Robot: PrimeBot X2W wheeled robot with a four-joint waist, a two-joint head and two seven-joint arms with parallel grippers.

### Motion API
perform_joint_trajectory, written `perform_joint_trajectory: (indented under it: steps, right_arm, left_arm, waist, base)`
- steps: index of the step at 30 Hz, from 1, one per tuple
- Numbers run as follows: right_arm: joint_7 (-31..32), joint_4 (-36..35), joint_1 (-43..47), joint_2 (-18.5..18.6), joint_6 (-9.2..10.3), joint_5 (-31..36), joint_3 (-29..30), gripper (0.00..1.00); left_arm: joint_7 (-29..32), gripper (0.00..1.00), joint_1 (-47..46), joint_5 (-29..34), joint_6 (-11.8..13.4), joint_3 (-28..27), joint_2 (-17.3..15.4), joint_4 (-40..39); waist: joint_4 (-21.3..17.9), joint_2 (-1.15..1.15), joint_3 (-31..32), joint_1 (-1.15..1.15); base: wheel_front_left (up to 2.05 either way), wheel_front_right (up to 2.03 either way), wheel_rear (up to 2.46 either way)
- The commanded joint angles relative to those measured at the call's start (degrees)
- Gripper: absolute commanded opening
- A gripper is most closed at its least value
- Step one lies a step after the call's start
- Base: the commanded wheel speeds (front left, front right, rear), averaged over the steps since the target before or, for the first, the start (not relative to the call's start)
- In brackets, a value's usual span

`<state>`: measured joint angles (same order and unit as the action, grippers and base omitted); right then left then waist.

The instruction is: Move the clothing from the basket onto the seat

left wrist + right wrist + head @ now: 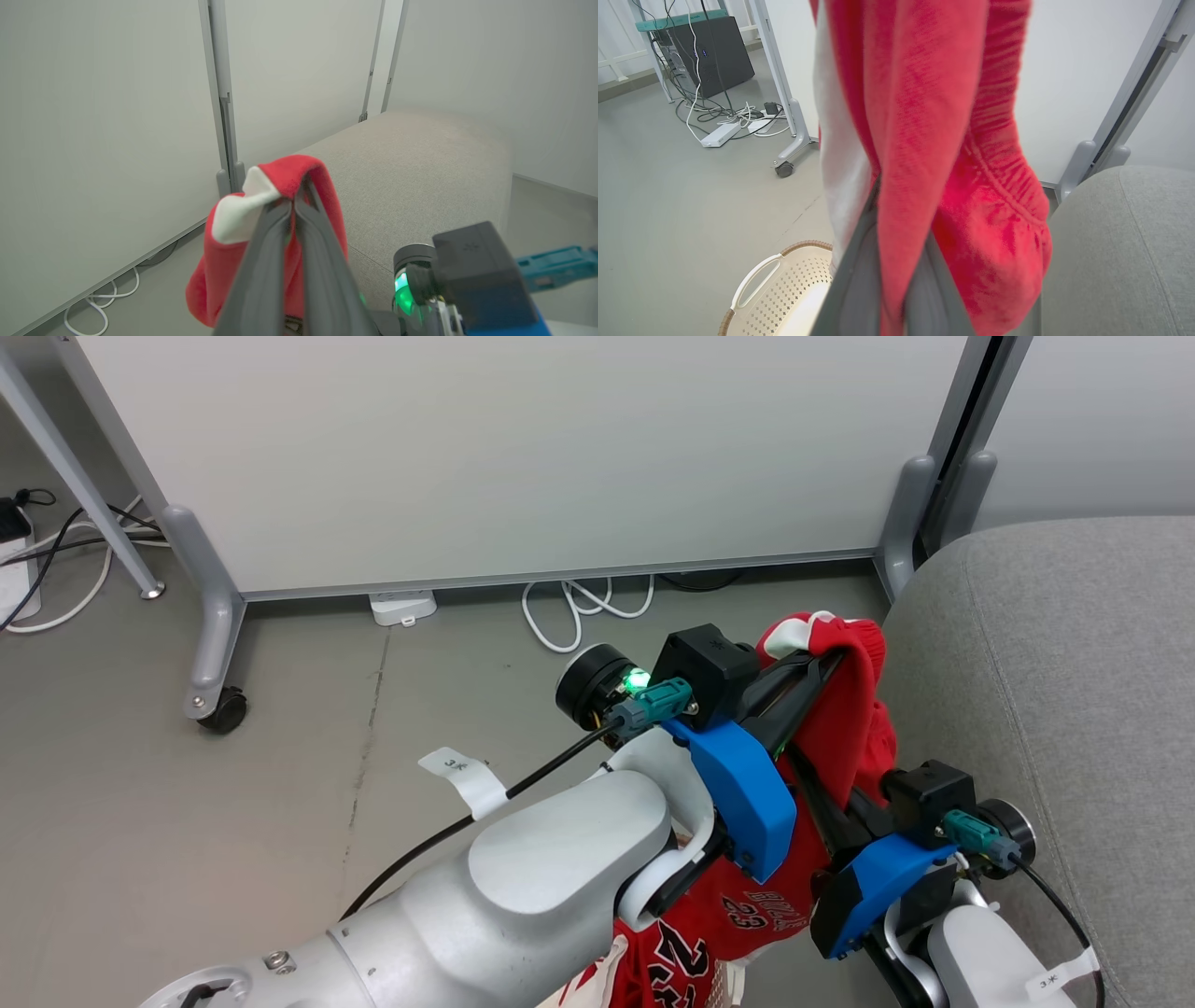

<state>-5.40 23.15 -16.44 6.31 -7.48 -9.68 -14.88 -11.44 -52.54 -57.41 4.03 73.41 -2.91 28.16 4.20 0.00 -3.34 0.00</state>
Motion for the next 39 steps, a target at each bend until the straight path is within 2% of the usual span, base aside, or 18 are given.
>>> perform_joint_trajectory:
  steps: [1,10,12,14,16,17,18,28,35,39]
  right_arm:
    - [-0.4,0.4,-0.9,-0.1,-0.03,-0.3,0.1,0.00]
    - [-0.8,1.2,-1.1,-0.4,-0.03,-0.1,0.4,0.00]
    - [-0.9,1.4,-1.0,-0.5,-0.03,0.0,0.5,0.00]
    - [-1.0,1.5,-1.0,-0.6,-0.03,0.1,0.5,0.00]
    - [-1.0,1.5,-1.0,-0.7,-0.03,0.3,0.6,0.00]
    - [-1.1,1.5,-1.0,-0.7,-0.03,0.3,0.6,0.00]
    - [-1.1,1.5,-1.0,-0.7,-0.03,0.4,0.6,0.00]
    - [-1.2,1.3,-0.9,-0.7,-0.03,0.7,0.6,0.00]
    - [-1.1,0.7,-0.6,-0.4,-0.03,1.0,1.1,0.00]
    - [-1.2,0.0,-0.2,-0.4,-0.03,1.1,1.7,0.00]
  left_arm:
    - [0.0,0.00,-0.4,0.6,0.1,0.2,0.0,0.3]
    - [0.5,0.00,0.2,1.0,0.2,0.2,0.0,0.7]
    - [0.6,0.06,0.3,0.9,0.2,0.2,0.0,0.9]
    - [0.6,0.19,0.2,0.9,0.3,0.2,0.0,1.0]
    - [0.7,0.42,0.2,0.9,0.3,0.2,0.0,1.1]
    - [0.8,0.64,0.2,0.9,0.3,0.2,0.0,1.1]
    - [0.8,0.99,0.2,1.0,0.3,0.2,0.0,1.2]
    - [0.5,1.00,0.3,0.4,1.0,0.2,0.0,1.5]
    - [-1.9,1.00,1.5,-0.6,1.6,-0.3,0.0,2.8]
    - [-3.4,1.00,4.0,0.0,0.6,-1.5,0.0,4.8]
  waist:
    - [-0.1,0.00,0.1,0.00]
    - [-0.4,0.00,0.6,0.00]
    - [-0.5,0.00,0.7,0.00]
    - [-0.5,0.00,0.7,0.00]
    - [-0.6,0.00,0.8,0.00]
    - [-0.6,0.00,0.8,0.00]
    - [-0.6,0.00,0.8,0.00]
    - [-0.7,0.00,0.9,0.00]
    - [-0.7,0.00,0.8,0.00]
    - [-0.7,0.00,0.7,0.00]
  base:
    - [0.00,0.00,0.00]
    - [0.00,0.00,0.00]
    - [0.00,0.00,0.00]
    - [0.00,0.00,0.00]
    - [0.00,0.00,0.00]
    - [0.00,0.00,0.00]
    - [0.00,0.00,0.00]
    - [0.00,0.00,0.00]
    - [0.00,0.00,0.00]
    - [0.00,0.00,0.00]
